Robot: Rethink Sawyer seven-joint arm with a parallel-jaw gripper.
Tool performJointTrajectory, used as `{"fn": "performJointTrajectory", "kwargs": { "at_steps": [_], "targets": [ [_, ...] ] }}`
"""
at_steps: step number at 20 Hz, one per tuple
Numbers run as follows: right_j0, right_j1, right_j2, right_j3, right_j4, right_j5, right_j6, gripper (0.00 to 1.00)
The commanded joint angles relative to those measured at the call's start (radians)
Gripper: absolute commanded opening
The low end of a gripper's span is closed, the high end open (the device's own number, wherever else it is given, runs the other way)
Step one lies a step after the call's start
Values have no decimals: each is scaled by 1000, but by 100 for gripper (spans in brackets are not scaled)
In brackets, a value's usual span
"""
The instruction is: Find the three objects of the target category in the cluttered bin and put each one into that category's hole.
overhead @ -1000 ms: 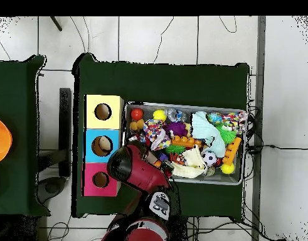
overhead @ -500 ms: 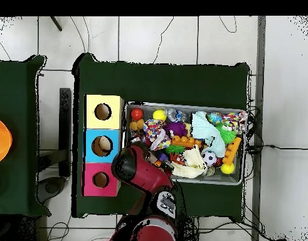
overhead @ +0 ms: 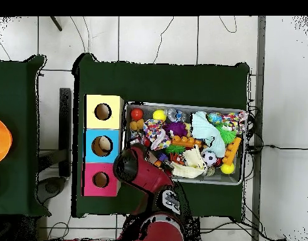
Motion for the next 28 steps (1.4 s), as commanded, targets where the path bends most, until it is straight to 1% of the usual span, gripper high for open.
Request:
{"fn": "performJointTrajectory", "kwargs": {
  "at_steps": [1,14,19,28],
  "targets": [
    [-28,26,112,35,-24,-19,187,100],
    [-16,22,102,46,-17,-33,196,100],
    [-41,18,137,67,-37,-63,214,100],
    [-63,13,161,95,-60,-114,235,100]
  ]
}}
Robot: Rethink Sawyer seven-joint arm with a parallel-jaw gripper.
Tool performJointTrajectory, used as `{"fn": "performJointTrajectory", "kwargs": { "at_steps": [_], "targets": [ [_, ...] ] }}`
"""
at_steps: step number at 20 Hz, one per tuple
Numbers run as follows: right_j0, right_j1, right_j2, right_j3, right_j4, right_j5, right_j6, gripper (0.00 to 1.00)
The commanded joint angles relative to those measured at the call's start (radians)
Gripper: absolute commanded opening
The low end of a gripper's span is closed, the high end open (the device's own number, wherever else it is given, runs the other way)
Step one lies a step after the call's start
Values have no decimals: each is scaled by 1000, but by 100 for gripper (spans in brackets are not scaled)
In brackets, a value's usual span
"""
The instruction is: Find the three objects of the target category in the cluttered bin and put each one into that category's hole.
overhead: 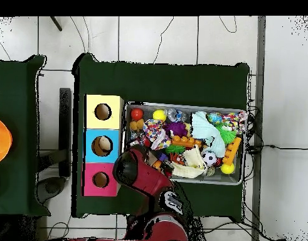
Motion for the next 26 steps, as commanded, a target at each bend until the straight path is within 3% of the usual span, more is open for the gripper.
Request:
{"fn": "performJointTrajectory", "kwargs": {
  "at_steps": [1,17,26],
  "targets": [
    [-37,24,129,61,-39,-56,239,100],
    [-76,47,175,60,-31,-111,248,100],
    [-55,53,167,51,-15,-139,256,100]
  ]
}}
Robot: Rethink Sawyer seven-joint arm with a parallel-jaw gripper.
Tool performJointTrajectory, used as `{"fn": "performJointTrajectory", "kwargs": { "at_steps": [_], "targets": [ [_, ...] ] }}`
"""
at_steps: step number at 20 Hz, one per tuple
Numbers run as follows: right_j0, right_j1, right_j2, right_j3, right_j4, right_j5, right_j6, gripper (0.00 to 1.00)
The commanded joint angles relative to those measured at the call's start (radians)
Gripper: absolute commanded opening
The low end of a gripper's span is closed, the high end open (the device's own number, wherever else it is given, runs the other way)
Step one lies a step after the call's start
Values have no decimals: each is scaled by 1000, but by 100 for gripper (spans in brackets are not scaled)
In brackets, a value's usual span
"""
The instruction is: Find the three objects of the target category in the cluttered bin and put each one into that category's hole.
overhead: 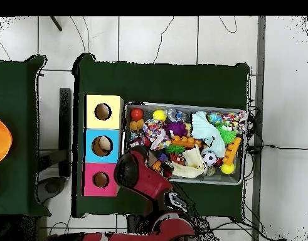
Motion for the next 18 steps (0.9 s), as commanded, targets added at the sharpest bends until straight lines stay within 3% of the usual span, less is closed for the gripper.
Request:
{"fn": "performJointTrajectory", "kwargs": {
  "at_steps": [1,18],
  "targets": [
    [-6,54,109,10,-1,-46,258,100],
    [-8,55,119,20,-6,-71,263,100]
  ]
}}
